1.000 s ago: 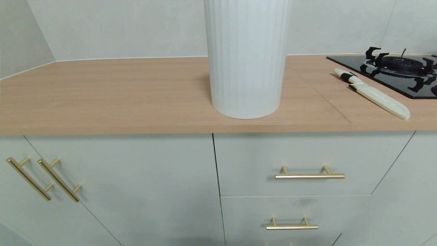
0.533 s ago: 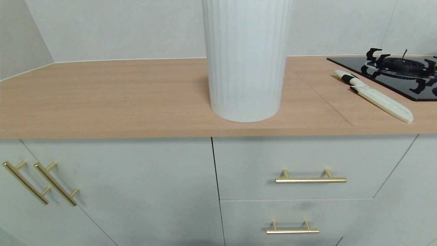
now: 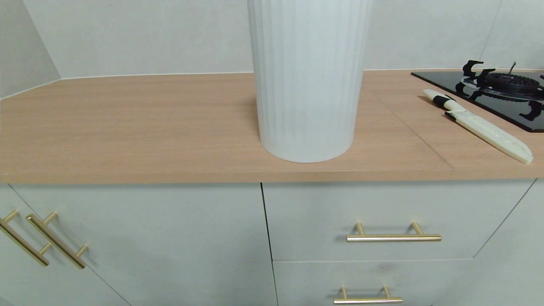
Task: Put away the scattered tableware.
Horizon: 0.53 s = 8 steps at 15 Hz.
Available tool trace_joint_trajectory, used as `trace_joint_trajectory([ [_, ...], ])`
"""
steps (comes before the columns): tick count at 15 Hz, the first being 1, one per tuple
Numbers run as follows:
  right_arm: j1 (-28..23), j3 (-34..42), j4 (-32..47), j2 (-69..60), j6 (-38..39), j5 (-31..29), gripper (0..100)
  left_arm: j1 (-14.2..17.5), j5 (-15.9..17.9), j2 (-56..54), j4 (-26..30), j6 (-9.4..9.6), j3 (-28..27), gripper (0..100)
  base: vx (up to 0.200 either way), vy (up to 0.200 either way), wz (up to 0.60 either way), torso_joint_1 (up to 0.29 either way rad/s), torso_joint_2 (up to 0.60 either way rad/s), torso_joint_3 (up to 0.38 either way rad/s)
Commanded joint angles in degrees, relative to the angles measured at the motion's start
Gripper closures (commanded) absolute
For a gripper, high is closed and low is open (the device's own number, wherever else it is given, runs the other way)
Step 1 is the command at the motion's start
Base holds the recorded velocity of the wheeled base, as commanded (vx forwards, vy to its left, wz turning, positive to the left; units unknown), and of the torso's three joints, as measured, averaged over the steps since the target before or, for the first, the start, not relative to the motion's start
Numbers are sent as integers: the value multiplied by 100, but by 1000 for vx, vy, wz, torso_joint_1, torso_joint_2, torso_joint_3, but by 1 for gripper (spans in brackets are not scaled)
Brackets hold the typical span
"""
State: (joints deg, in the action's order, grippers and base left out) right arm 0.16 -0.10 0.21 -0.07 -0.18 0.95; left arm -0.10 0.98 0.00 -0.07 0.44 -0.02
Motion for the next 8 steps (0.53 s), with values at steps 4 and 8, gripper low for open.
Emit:
trace_joint_trajectory([
  [4,2,1,6,7,-8,2,0,1,-1,0,-1,0,2,0,0,0,0,0,0,0],
  [8,2,1,6,7,-8,2,0,1,-1,0,-1,0,2,0,0,0,0,45,-195,-189],
])
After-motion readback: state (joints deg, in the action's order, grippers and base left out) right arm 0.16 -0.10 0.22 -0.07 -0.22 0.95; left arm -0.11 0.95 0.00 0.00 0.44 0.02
